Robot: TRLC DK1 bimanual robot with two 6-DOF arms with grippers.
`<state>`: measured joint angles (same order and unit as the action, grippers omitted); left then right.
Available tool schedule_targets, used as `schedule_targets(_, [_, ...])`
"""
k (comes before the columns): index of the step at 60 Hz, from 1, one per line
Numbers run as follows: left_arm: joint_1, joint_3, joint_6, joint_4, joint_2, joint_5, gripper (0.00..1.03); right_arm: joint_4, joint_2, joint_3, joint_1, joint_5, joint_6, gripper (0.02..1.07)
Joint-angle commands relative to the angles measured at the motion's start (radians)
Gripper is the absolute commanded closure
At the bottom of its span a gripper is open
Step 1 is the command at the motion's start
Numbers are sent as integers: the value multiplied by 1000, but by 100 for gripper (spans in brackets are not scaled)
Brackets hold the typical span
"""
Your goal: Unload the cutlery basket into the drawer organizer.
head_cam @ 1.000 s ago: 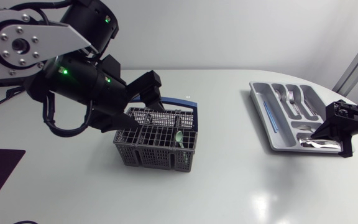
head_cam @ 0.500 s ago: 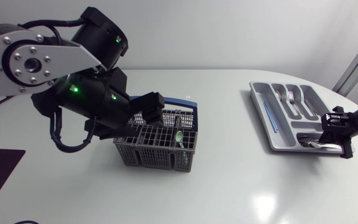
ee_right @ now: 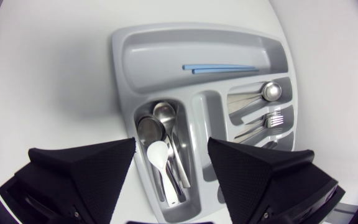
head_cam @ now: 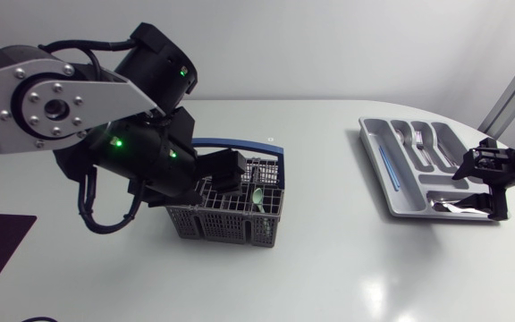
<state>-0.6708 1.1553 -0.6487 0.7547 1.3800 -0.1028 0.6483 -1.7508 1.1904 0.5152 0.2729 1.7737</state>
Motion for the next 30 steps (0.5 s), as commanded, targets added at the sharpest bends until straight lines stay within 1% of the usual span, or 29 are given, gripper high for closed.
schedule_targets(1, [-12,-22,44,-15,11,0,11,59,47,-25,-17,31,-37,9])
schedule_targets(7, [-18,-2,72,-18,31,0,11,163,85,-26,-44,77,-80,8])
schedule_targets(13, [-35,15,107,-25,56,6,11,228,116,-49,-76,103,-111,8])
schedule_targets(25, [-108,49,212,-43,111,129,11,234,194,-163,-144,147,-148,8])
schedule_targets(30, [-125,72,245,-46,134,160,11,231,232,-216,-176,160,-169,8])
